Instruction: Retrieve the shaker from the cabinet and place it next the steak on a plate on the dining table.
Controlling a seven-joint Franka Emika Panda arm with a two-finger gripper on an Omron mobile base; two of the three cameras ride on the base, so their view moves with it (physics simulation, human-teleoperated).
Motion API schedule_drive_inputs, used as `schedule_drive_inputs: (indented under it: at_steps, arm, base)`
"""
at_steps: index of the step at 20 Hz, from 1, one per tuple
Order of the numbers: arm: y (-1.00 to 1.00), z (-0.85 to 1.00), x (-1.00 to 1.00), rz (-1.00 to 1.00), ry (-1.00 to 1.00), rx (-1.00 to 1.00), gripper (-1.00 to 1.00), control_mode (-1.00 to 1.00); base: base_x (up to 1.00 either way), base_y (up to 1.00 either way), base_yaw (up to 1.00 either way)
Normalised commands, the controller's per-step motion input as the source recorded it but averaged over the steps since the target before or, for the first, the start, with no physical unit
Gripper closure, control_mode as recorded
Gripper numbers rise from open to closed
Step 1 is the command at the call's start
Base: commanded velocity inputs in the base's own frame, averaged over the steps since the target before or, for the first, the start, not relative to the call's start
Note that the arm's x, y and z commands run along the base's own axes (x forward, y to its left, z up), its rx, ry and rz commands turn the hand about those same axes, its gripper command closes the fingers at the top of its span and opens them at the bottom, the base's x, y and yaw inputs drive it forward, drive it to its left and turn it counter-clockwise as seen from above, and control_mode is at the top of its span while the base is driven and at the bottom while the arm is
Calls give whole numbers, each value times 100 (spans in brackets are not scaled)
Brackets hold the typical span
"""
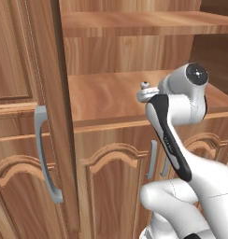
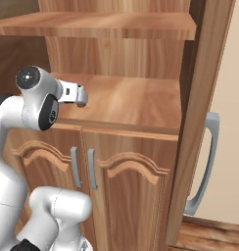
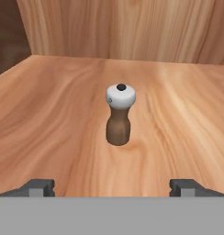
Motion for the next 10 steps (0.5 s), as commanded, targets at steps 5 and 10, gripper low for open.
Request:
schedule_drive_inputs:
  at_steps: [5,10]
  arm:
    - [0,3,4,0,0,-2,-100,-100]
    - [0,0,16,0,0,0,-100,-100]
  base:
    - [0,0,0]
    - [0,0,0]
